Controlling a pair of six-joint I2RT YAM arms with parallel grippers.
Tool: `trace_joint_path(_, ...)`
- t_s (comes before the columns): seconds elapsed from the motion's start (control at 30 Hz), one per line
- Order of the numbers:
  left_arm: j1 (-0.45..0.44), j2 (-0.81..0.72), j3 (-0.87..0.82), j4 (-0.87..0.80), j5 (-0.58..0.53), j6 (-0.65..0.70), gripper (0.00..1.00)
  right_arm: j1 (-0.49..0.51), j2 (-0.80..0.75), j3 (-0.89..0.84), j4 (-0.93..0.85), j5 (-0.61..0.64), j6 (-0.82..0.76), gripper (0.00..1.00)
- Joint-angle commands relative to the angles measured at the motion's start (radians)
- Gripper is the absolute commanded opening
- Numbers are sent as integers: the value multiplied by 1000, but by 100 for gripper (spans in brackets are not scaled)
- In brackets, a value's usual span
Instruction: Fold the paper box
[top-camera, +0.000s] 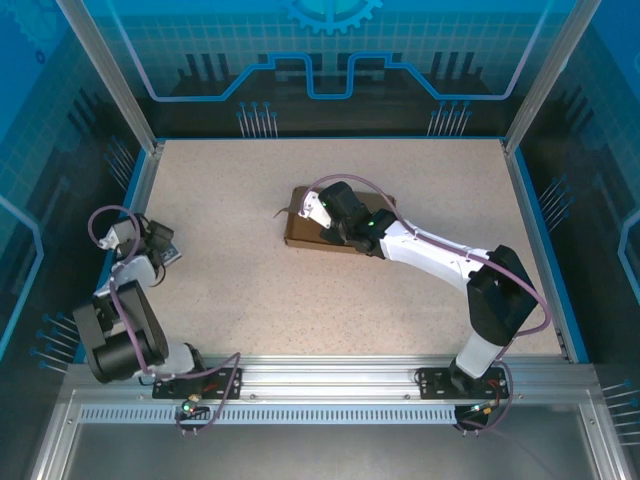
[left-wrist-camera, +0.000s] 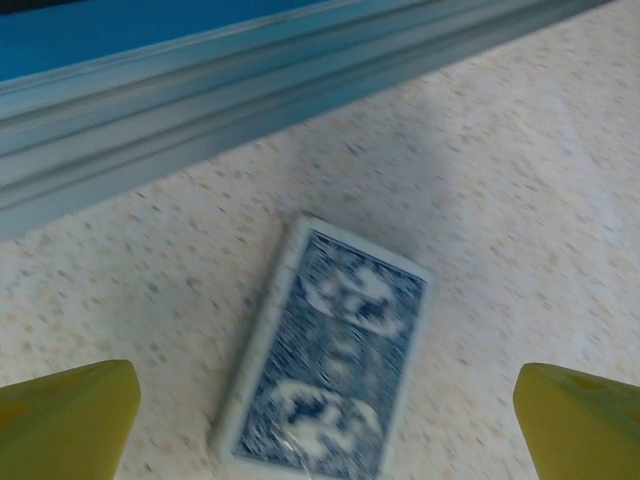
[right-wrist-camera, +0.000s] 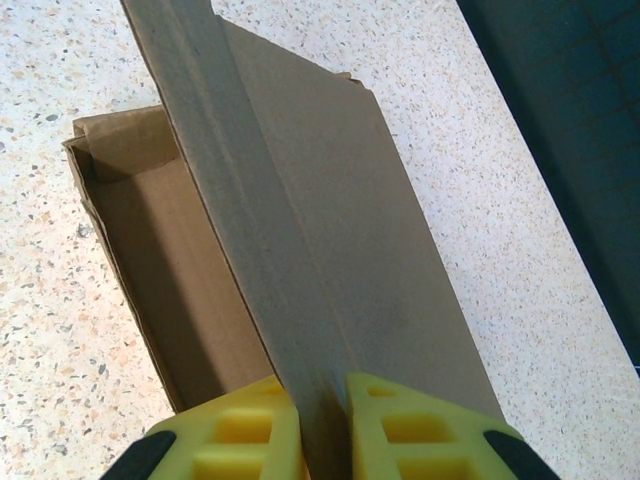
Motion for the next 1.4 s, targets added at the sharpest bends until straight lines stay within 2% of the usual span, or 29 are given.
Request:
trace_joint_path(0.0,18,86,60,19,30,22,98,-9,14,40,-18,-36,33,16)
trace_joint_path(0.5,-47,357,298,-135,198,175,94,-7,20,44,-18,-49,52,16)
trace_joint_path(0.83,-134,400,380,-298,99,318,92,-14,13,27,0,-58,49,15)
trace_joint_path(1.1,-163,384,386,-361,75,396,92,-25,2,18,11,-73,44,15)
trace_joint_path(1.2,-172,387,391,-379,64,416,88,-32,-8,9,18,-84,47,15)
trace_joint_path(1.37,-175,416,419,-419,65,434,71,-37,-15,-1,28,-90,50,15)
